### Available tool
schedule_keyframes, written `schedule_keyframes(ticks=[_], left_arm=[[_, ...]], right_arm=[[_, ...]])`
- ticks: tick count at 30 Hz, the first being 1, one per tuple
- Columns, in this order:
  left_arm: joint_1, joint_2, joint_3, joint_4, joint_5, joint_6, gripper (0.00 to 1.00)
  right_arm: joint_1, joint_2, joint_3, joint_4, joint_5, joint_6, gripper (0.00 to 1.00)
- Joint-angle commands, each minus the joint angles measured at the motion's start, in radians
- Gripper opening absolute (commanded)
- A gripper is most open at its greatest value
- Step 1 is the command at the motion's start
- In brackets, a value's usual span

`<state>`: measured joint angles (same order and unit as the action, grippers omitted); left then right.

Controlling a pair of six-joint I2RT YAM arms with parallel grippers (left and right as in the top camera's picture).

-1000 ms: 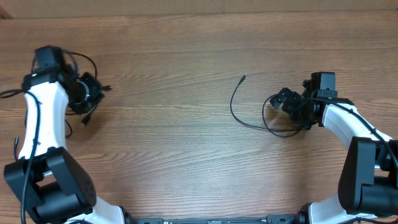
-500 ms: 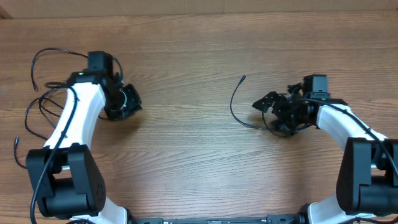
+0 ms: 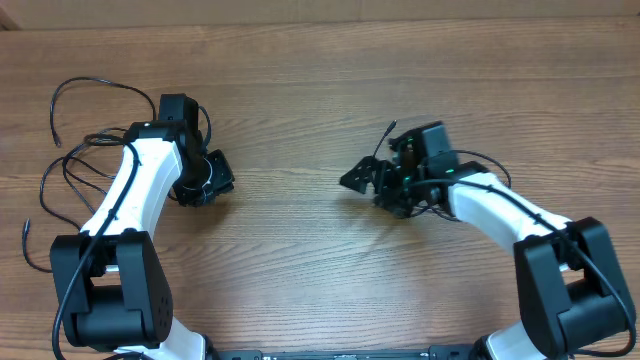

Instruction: Untangle cables

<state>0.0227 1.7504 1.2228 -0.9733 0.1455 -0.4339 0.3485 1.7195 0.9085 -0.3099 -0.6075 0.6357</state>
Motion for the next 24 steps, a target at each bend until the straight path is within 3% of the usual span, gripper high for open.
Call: schedule_keyframes(ticks=[1, 2, 3, 6, 13, 24], left_arm=[[-0.003, -0.015, -0.01, -0.006, -0.034, 0.019, 0.39], [-0.004, -0.015, -0.01, -0.007, -0.034, 0.019, 0.4], [-0.004, -0.015, -0.01, -0.009, -0.034, 0.019, 0.4], [-0.004, -0.015, -0.01, -0.01, -0.034, 0.019, 0.38], [-0.005, -0.015, -0.01, -0.018, -0.021, 0.019, 0.33], [-0.012, -0.015, -0.01, -0.018, -0.022, 0.015, 0.3]], right_arm=[[0.035, -0.006, -0.006, 0.037, 0.03, 0.026, 1.0], [0.036, -0.006, -0.006, 0.052, 0.029, 0.026, 0.96], [0.036, -0.006, -0.005, 0.066, 0.029, 0.021, 0.77], [0.002, -0.006, 0.016, 0.079, 0.021, 0.019, 0.04], [-0.145, -0.006, 0.061, 0.079, 0.07, 0.019, 0.04], [-0.216, -0.006, 0.06, -0.113, 0.49, 0.047, 0.04]])
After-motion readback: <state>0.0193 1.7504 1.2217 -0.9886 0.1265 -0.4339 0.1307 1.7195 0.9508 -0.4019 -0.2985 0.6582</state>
